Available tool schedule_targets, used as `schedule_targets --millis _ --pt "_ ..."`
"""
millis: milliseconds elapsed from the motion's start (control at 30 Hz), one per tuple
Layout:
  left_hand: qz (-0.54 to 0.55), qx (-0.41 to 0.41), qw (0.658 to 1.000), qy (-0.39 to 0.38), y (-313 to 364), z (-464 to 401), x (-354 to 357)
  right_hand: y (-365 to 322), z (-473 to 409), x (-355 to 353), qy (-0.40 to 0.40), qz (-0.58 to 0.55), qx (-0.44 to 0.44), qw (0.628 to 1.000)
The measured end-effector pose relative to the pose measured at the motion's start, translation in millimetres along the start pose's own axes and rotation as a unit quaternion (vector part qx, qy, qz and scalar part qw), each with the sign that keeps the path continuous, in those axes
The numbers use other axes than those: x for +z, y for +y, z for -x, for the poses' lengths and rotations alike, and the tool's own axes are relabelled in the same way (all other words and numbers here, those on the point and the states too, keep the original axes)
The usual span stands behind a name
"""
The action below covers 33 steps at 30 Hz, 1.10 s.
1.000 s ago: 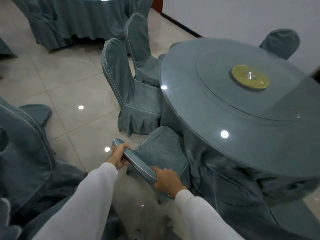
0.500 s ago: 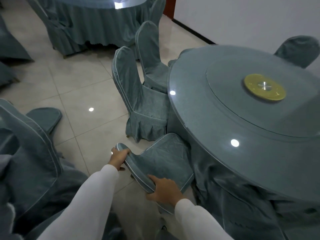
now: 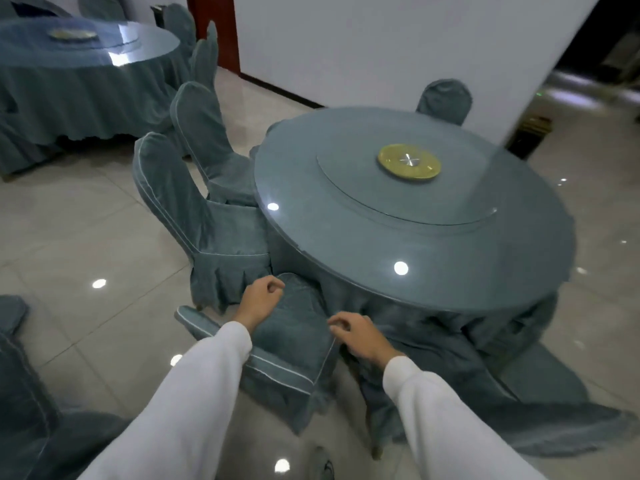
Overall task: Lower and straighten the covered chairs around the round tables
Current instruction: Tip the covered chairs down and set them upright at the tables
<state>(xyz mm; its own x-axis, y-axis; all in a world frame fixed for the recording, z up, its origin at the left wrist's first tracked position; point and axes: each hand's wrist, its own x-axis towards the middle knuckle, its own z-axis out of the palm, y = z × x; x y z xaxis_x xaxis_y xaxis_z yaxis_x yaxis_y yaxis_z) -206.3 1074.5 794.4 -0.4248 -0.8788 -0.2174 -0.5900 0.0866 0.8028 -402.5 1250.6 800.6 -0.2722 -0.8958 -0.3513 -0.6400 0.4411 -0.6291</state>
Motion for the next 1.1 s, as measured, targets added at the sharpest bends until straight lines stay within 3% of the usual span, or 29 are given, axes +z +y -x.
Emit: schedule_targets --millis 267,667,1100 --pt "0.031 0.104 0.987 -0.115 96 25 122 91 88 -81 0.125 -0.050 0.057 0.989" --pt "0.033 0.140 0.961 -0.236 260 118 360 311 251 -224 0.229 -0.136 0.112 0.957" --pt "-0.015 0.175 0.937 -0.303 396 174 577 523 367 -325 0.252 -0.222 0.185 0.924"
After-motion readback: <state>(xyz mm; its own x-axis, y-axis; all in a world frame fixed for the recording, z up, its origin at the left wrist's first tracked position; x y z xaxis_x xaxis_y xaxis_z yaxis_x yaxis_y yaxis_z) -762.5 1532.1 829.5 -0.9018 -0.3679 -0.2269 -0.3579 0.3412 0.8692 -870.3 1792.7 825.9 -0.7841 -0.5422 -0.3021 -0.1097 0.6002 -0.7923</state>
